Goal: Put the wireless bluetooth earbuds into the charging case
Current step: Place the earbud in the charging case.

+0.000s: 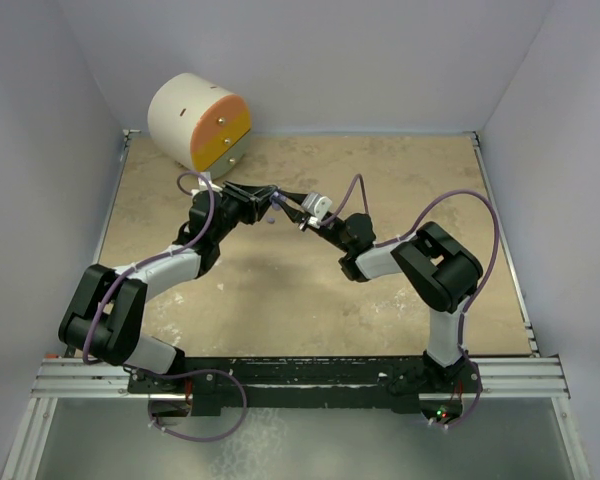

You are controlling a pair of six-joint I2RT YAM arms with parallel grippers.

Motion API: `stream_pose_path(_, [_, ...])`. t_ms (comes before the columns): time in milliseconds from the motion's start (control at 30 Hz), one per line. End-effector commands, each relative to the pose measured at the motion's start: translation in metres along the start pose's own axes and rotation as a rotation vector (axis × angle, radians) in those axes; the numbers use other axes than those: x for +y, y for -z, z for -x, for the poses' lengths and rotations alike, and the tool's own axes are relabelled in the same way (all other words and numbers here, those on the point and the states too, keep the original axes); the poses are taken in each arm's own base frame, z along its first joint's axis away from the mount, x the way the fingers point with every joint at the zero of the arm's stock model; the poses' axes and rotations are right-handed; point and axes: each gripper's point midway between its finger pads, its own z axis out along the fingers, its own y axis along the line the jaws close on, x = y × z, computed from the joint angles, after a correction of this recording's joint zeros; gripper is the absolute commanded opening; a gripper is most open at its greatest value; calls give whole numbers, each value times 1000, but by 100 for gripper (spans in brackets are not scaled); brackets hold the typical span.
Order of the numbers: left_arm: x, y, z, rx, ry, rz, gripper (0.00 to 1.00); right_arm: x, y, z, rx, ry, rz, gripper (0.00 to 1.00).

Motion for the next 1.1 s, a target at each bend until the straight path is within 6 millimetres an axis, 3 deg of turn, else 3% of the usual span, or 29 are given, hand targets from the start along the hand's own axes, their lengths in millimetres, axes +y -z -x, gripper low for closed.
stream_pose_path(0, [-50,6,-2,0,-38,-135,0,-40,27,166,-606,196,-195,23])
stream_pose_path(533, [-57,6,0,-13,-42,-155,0,-41,38,163,-578,163,-217,23])
stream_pose_path(1067, [-49,8,-7,12,-72,-135,0,-49,19,161,-546,115,-211,22])
